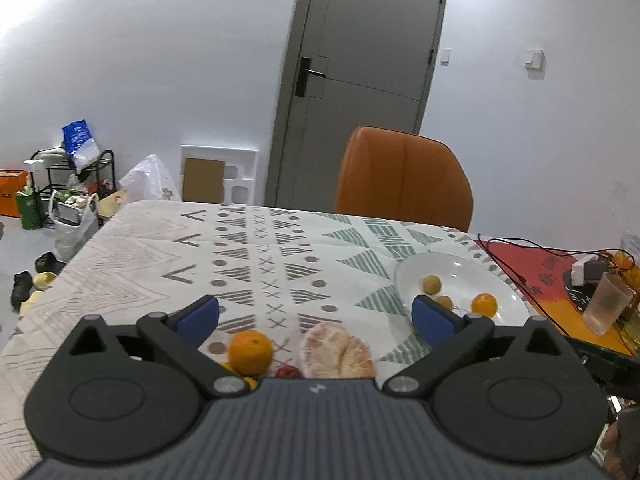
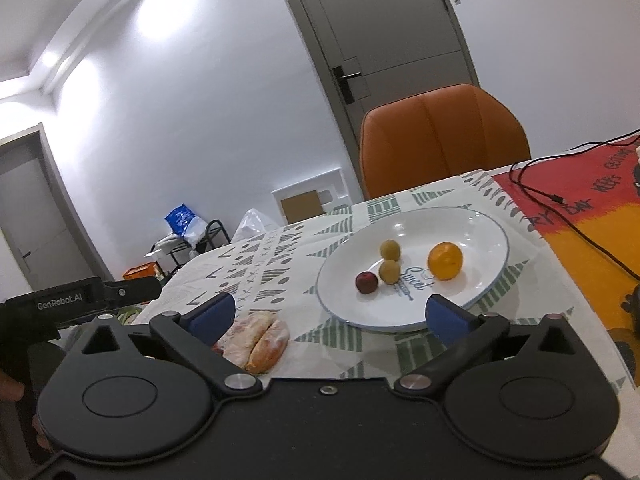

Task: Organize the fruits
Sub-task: 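Move both open tools back to the remaining fruit pile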

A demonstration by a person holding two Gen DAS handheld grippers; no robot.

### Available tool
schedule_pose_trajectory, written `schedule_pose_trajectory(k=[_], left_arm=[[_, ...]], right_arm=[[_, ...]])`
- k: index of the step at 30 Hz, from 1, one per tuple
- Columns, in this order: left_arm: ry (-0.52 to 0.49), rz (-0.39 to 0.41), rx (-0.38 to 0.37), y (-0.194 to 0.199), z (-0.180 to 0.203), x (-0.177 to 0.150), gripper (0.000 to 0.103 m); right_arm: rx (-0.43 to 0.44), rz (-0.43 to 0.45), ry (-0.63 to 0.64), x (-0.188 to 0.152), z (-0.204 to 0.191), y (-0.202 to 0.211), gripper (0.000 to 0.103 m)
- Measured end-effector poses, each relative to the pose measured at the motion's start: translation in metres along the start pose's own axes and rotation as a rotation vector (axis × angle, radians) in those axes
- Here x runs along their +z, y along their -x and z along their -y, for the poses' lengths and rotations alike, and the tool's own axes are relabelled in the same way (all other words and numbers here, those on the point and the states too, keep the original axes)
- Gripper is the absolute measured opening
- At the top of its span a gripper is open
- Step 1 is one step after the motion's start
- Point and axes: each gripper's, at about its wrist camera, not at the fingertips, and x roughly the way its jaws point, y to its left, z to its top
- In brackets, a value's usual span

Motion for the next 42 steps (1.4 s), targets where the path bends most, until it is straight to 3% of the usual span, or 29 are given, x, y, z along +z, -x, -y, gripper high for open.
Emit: schedule_pose_trajectory(k=[21, 25, 30, 37, 42], left_arm=[[0.047, -0.028, 0.042, 0.013, -0.048, -0.016, 0.101], [0.051, -0.040, 0.036, 0.015, -0.052, -0.019, 0.099], [0.059, -0.043, 0.035, 0.020, -0.056, -0.023, 0.087], [0.059, -0.064, 0.025, 0.010, -0.055, -0.031, 0.074], [0.072, -0.104, 0.032, -0.009, -0.057, -0.041, 0.062]], right_arm=[[0.041, -0.075, 0.064, -0.013, -0.036, -0.018, 0.101], [0.044, -0.088, 0.066, -0.013, -0.040, -0.020, 0.094], [0.049, -0.097, 0.075, -0.015, -0.044, -0.022, 0.081], [0.058, -0.125, 0.088, -0.021, -0.044, -0.032, 0.073], [0.062, -0.176, 0.086, -0.029, -0.041, -0.051, 0.058]])
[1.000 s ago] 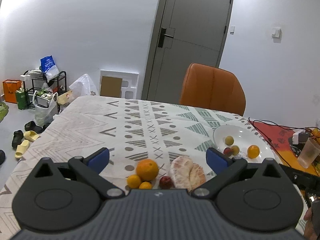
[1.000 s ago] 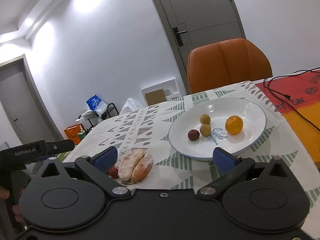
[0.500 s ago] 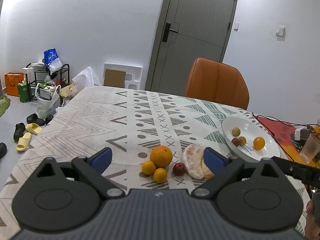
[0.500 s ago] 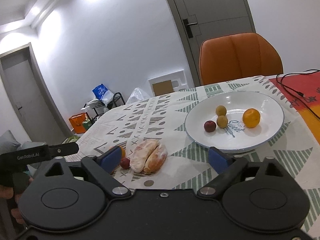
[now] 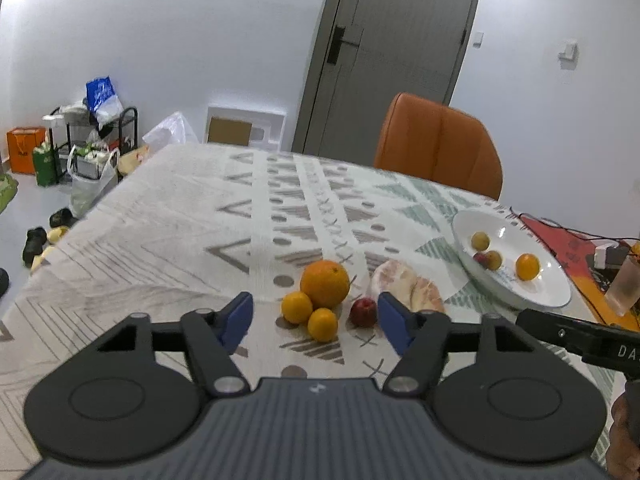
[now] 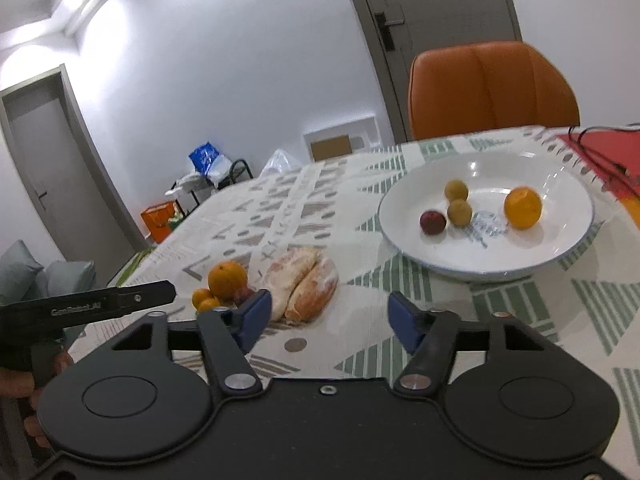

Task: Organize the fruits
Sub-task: 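Move both open tools back to the remaining fruit pile, then grasp a small mandarin with the left tool while the right tool grasps a peeled pomelo segment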

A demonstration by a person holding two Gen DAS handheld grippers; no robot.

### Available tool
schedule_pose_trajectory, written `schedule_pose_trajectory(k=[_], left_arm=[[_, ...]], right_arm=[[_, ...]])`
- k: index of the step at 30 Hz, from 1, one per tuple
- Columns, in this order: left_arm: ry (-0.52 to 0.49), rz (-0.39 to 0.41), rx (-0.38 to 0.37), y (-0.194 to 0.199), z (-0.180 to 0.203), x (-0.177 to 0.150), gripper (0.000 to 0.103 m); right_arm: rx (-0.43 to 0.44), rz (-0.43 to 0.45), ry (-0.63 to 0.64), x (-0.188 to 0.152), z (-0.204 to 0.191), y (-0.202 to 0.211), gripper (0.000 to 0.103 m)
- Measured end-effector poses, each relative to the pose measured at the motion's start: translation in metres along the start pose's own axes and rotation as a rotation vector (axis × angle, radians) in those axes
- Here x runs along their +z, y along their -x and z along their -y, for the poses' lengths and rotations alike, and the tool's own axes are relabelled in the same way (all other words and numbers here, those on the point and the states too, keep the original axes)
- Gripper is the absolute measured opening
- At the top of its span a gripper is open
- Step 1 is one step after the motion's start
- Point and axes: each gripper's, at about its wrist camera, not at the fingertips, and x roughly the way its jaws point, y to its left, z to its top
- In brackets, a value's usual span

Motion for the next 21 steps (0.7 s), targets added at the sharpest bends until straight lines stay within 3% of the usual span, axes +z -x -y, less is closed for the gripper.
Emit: schedule_pose_trajectory(k=[2, 9, 18, 21], left_arm=[[0.003, -0.022, -0.004, -0.009, -0.001, -0.003, 0.058], [0.007, -0.082, -0.014, -0.035, 0.000, -0.017, 0.041], [0.003, -0.068, -0.006, -0.042, 0.001, -0.016, 0.036], [-0.012, -0.068, 0.007, -0.045, 0.004, -0.015, 0.027]], right_arm=[[0.002, -0.009, 0.017, -0.002, -0.002, -0.007, 0.054], [0.016, -0.047, 0.036, -0.010, -0.008, -0.032, 0.052], [-0.001, -0.067, 0.100, -0.010, -0.018, -0.047, 0.052], [-0.005, -0.071, 0.108, -0.009, -0.020, -0.051, 0.052]])
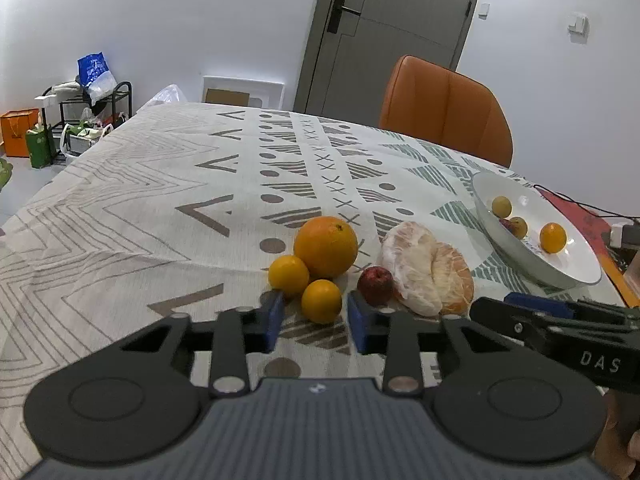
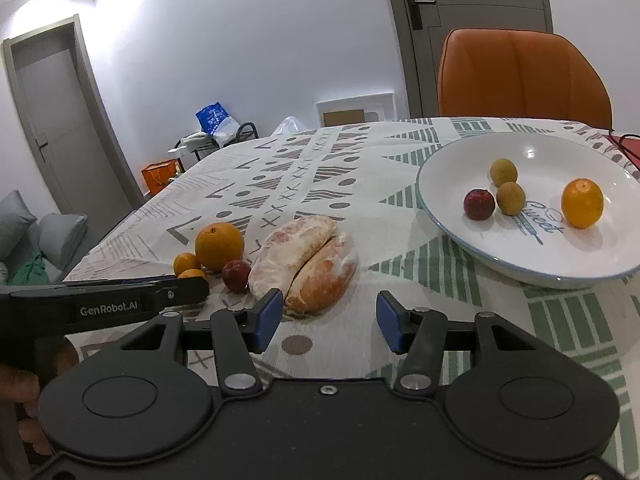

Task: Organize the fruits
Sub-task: 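Grasp a small mandarin with the left tool while the right tool grasps a peeled pomelo segment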

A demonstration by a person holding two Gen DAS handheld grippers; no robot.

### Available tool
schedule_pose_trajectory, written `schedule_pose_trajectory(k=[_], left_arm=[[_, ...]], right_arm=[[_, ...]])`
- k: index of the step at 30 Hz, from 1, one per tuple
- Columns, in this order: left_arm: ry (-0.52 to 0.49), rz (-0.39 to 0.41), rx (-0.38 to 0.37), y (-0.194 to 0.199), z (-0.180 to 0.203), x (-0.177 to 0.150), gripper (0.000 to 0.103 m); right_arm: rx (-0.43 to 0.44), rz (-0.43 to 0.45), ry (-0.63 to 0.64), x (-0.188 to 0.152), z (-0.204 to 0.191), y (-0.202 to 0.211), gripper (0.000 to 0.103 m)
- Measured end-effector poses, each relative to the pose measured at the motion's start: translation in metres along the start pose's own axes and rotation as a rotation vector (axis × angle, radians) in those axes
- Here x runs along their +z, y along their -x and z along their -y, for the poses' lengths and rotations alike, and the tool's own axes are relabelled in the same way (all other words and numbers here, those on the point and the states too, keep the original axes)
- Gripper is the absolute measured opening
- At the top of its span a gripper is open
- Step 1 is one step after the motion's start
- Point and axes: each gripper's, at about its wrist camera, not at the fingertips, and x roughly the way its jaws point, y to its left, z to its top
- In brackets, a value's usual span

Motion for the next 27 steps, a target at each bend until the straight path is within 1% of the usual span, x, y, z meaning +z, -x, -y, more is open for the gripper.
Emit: schedule_pose_trajectory(k=[1, 2, 12, 15, 18, 22, 27], left_arm=[[-0.002, 0.000, 0.001, -0.001, 0.001, 0.000, 0.023], [-0.004, -0.001, 0.001, -0.001, 0.000, 0.001, 0.020], [0.019, 0.004, -0.013, 0.003, -0.009, 0.003, 0.020], [0.026, 0.010, -0.007, 0.004, -0.014, 0.005, 0.020], [0.031, 0.014, 0.002, 0.005, -0.017, 0.006, 0.020], [0.045, 0.018, 0.006, 0.007, -0.022, 0.007, 0.020], [0.051, 0.029, 0.010, 0.010, -0.026, 0.009, 0.020]], right_arm=[[-0.001, -0.002, 0.001, 0.001, 0.000, -0.001, 0.052], [-0.002, -0.004, 0.004, 0.002, -0.001, -0.003, 0.052], [-0.028, -0.025, 0.078, 0.006, -0.015, -0.017, 0.052], [-0.062, -0.022, 0.097, 0.006, -0.016, -0.021, 0.051], [-0.066, -0.019, 0.087, 0.006, -0.013, -0.020, 0.048], [-0.104, -0.019, 0.081, 0.007, -0.007, -0.016, 0.047], [-0.095, -0.016, 0.070, 0.012, -0.006, -0.011, 0.048]])
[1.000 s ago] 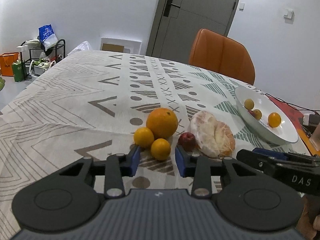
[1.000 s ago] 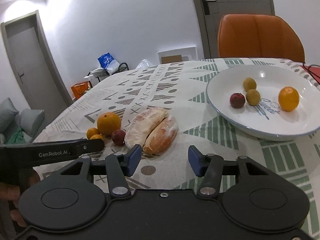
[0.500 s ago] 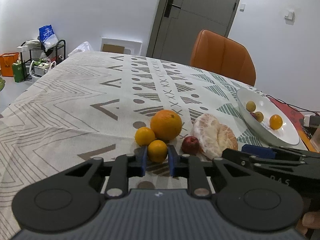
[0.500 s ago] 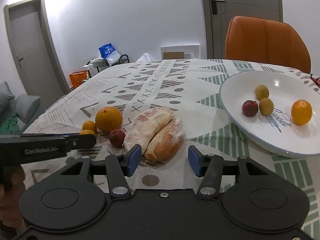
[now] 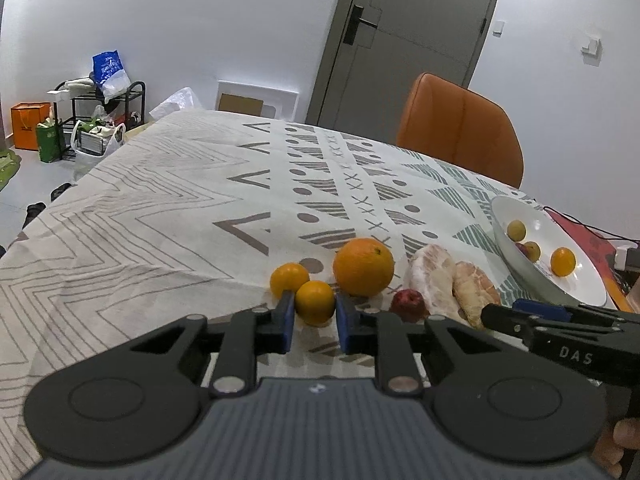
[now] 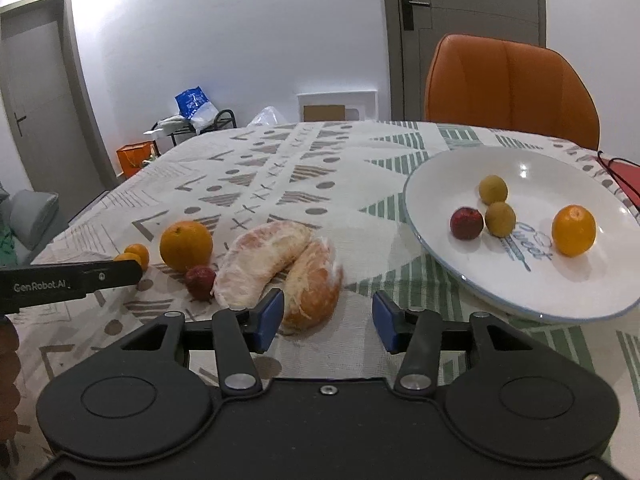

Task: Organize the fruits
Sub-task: 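Grasp a small mandarin with the left tool while the right tool grasps a peeled pomelo segment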

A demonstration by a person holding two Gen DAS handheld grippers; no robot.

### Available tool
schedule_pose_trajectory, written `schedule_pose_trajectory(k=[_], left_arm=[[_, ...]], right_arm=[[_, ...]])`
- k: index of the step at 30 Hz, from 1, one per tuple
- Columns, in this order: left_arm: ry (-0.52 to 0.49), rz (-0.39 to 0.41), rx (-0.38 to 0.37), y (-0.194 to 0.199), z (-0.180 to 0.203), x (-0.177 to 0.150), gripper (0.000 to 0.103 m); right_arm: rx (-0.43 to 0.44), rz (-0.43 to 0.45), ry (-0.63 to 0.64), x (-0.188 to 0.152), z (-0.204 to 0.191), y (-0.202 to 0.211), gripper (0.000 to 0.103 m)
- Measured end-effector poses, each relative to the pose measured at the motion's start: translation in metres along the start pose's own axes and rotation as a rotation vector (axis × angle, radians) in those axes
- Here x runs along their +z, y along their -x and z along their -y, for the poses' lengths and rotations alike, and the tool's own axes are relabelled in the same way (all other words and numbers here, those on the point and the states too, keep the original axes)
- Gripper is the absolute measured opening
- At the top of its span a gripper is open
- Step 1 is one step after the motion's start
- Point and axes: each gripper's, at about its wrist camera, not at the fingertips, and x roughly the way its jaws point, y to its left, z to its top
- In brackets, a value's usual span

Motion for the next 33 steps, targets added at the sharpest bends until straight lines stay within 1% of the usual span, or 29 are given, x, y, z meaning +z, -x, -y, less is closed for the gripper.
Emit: schedule_pose_trajectory(k=[8, 12, 20, 22, 24, 28, 33], left_arm=[[0.004, 0.010, 0.014, 0.001, -0.009, 0.005, 0.020], [0.010, 0.006, 0.022, 0.001, -0.014, 0.005, 0.020], [0.018, -0.003, 0.016, -0.004, -0.019, 0.005, 0.020], [0.019, -0.003, 0.016, -0.005, -0.019, 0.006, 0.020], [0.020, -0.003, 0.017, -0.005, -0.018, 0.006, 0.020], [0.016, 0.003, 0.015, -0.003, -0.018, 0.005, 0.020], [0.019, 0.003, 0.018, -0.002, -0.015, 0.002, 0.020]], right_arm=[[0.001, -0.017, 0.039, 0.008, -0.013, -0.015, 0.048], [-0.022, -0.030, 0.048, 0.010, -0.017, -0.024, 0.048], [-0.054, -0.026, 0.082, 0.012, -0.023, -0.033, 0.048], [-0.056, -0.025, 0.087, 0.013, -0.024, -0.034, 0.046], [-0.056, -0.024, 0.098, 0.012, -0.025, -0.033, 0.036], [-0.041, -0.016, 0.107, 0.012, -0.022, -0.030, 0.033], [-0.029, 0.011, 0.078, 0.011, -0.012, -0.015, 0.033]])
